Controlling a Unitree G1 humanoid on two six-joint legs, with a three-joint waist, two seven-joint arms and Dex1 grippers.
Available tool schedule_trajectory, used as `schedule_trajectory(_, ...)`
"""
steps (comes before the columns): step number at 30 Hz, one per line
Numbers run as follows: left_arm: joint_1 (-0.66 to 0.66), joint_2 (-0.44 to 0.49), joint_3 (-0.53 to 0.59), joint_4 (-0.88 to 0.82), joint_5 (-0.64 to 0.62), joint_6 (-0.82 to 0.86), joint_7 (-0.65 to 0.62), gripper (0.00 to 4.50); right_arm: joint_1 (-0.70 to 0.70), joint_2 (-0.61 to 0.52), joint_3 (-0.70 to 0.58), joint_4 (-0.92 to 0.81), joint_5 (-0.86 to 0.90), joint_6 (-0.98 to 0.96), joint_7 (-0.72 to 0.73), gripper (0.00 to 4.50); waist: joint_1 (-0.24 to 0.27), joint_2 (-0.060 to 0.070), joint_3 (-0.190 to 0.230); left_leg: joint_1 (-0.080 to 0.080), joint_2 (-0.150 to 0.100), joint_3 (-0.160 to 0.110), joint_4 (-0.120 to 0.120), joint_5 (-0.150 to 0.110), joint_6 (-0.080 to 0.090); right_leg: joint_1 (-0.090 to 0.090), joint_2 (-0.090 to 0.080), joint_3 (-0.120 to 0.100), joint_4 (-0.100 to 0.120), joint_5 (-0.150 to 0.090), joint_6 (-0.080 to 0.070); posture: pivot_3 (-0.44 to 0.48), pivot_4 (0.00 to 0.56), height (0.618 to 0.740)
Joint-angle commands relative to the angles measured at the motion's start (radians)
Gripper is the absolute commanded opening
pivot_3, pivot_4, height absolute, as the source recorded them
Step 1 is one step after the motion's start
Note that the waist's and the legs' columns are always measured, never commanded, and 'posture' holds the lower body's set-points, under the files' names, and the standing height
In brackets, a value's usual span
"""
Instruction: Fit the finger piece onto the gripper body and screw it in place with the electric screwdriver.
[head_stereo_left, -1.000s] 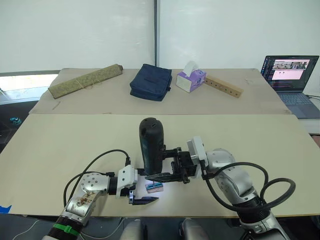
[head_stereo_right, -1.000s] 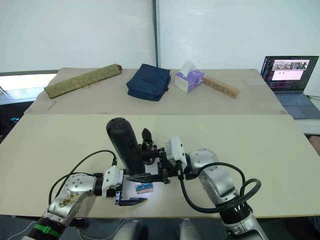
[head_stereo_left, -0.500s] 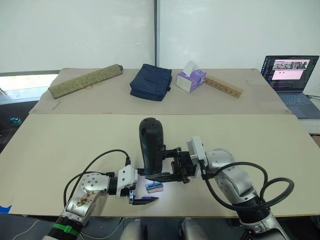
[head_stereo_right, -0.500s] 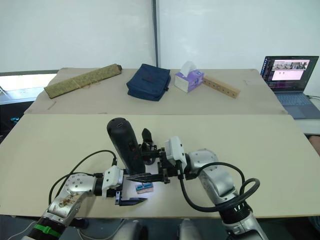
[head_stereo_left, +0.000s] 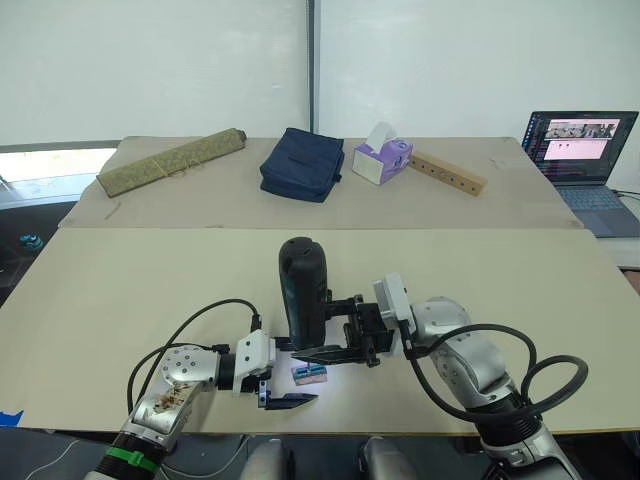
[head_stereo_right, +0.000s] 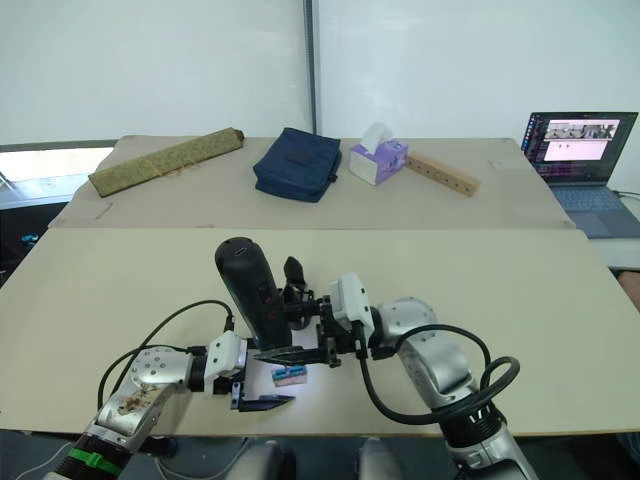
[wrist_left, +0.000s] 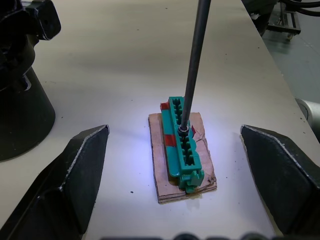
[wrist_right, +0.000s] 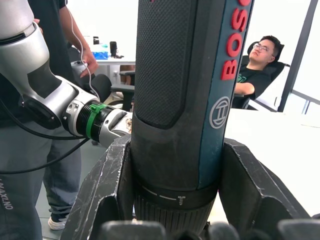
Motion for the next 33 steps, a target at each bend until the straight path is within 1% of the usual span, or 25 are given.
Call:
schedule_trajectory(1, 0.022, -0.003, -0.035, 0.031, 0.019, 0.038, 0.0, 4.46, -0.009, -0.011, 0.002, -0.022, -0.004, 0.02, -0.005, 1.95, 0.0, 0.0, 0.0, 0.0, 0.0, 0.0, 0.0, 0.0, 0.0, 0.0, 0.0, 0.0, 0.0, 0.0, 0.0, 0.0, 0.15, 0.74)
schedule_trajectory(12, 0.025, -0.001, -0.025, 0.023, 0.011, 0.032, 0.0, 4.46, -0.014, 0.002, -0.009, -0.04, 0.025, 0.021, 0.003, 1.95, 0.0, 0.0, 0.0, 0.0, 0.0, 0.0, 0.0, 0.0, 0.0, 0.0, 0.0, 0.0, 0.0, 0.0, 0.0, 0.0, 0.15, 0.74)
schedule_trajectory(19, 0.031, 0.003, 0.001, 0.006, -0.029, 0.033, -0.014, 4.46, -0.027, 0.014, -0.024, -0.064, 0.059, 0.034, 0.005, 1.95, -0.001, 0.0, 0.0, 0.0, 0.0, 0.0, 0.0, 0.0, 0.0, 0.0, 0.0, 0.0, 0.0, 0.0, 0.0, 0.0, 0.15, 0.74)
schedule_trajectory(23, 0.039, 0.01, 0.03, -0.013, -0.077, 0.026, -0.038, 4.46, -0.032, 0.013, -0.032, -0.074, 0.069, 0.033, 0.002, 1.95, -0.002, 0.0, 0.0, -0.002, 0.0, 0.0, 0.0, 0.0, 0.0, -0.002, 0.0, 0.0, 0.0, 0.0, 0.0, 0.0, 0.15, 0.74)
schedule_trajectory(33, 0.035, 0.002, 0.067, -0.003, -0.124, -0.032, -0.079, 4.46, -0.052, 0.015, -0.054, -0.108, 0.099, 0.063, -0.021, 1.95, -0.003, -0.001, 0.001, -0.004, 0.001, 0.0, 0.0, 0.0, 0.0, -0.003, 0.0, 0.0, 0.0, 0.0, 0.0, 0.0, 0.15, 0.74)
